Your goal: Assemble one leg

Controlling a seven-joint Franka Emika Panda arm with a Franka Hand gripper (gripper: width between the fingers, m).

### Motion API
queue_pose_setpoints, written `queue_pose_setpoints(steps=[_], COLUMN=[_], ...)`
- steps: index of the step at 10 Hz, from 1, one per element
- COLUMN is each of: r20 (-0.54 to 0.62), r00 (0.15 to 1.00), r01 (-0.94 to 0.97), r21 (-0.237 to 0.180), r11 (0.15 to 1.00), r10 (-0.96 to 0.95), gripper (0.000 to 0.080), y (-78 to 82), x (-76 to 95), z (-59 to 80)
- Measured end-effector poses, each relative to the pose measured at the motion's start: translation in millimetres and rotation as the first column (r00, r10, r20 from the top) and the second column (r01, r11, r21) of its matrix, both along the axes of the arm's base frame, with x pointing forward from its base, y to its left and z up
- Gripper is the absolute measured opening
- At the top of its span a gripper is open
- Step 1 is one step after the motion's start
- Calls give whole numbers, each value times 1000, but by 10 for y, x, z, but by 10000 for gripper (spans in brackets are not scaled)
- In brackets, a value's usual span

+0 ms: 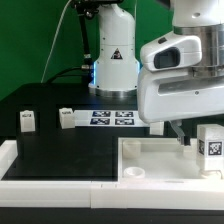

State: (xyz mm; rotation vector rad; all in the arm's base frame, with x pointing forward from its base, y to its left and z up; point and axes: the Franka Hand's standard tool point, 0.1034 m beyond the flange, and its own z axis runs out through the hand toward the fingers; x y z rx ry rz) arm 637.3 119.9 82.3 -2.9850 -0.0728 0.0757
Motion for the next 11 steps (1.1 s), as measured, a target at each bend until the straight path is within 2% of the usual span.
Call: queue_pose_setpoints(steps=[4,6,7,8,11], r20=[13,13,12,12,-27], r00=[999,999,999,1000,998], r01=[-30,-30,-30,-25,59], r21=[-1,-1,-1,-1,0], r11=[1000,1000,1000,1000,998], r10=[30,30,30,25,-59], gripper=[649,411,411,291,291], y=[-47,-48,-49,-54,-74], x=[3,2,2,3,56], z=[-24,-27,-28,-28,-21])
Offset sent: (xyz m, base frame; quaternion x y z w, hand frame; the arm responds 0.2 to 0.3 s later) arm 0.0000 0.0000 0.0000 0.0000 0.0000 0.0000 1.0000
